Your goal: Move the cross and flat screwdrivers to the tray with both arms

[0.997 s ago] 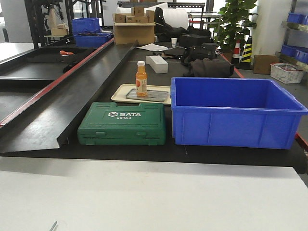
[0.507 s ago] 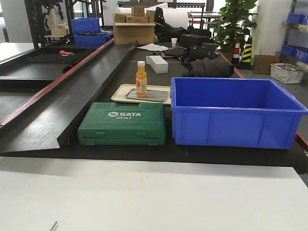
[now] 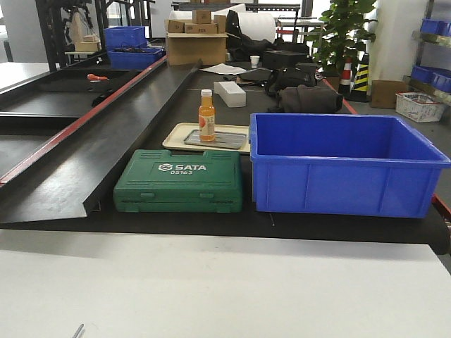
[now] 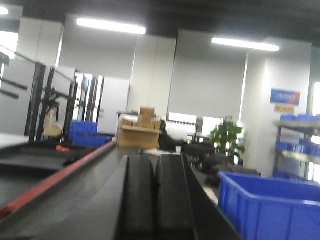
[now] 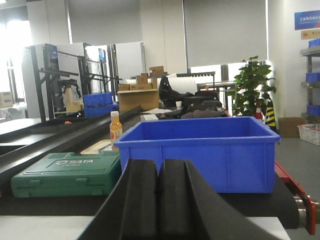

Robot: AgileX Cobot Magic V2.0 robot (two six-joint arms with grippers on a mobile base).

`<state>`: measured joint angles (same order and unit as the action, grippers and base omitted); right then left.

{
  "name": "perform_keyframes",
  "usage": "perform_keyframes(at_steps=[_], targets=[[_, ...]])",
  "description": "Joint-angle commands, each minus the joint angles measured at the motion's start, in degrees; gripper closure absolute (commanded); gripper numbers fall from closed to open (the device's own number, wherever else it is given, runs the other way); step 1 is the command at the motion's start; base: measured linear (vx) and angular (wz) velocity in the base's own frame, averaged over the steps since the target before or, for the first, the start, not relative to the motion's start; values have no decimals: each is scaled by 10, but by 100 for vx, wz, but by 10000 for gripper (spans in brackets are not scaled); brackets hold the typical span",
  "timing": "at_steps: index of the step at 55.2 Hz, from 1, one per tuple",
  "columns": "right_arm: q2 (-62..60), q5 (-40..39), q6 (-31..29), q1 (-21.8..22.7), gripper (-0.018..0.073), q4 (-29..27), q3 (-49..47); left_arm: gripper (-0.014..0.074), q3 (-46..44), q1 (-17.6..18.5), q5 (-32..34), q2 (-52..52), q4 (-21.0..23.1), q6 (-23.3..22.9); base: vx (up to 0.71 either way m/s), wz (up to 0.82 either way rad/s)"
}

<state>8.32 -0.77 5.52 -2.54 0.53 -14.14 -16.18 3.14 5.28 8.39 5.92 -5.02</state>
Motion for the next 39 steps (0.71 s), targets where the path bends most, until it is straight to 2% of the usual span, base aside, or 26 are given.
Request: perform_keyframes(at_steps=[1,12,22,27,30,33,39], targets=[[51,-26,-12,2,474,7,-39,442,-45,-2,-39,50,4,-2,0,0],[160,-18,-12,2,295,6,-44,251,-48,-2,-53,149,4,-2,0,0],[252,-23,-11,2,93,5,-44,186,-48,-2,-61,227,4,-8,0,0],[289,-9,-8,2,60,-10,-44,179,-49,-2,-56,263,0,1,0,0],[309,8,-8,2,61,-13,-47,171,-55,-2,-58,288,-6,24,0,0],[332,57,0,2,65,-18,-63,151,-78,-2,-83,320,-7,43,0,0],[375,192,3,2,68,-18,-128,108,-144,-2,-168,408,-7,43,0,0]])
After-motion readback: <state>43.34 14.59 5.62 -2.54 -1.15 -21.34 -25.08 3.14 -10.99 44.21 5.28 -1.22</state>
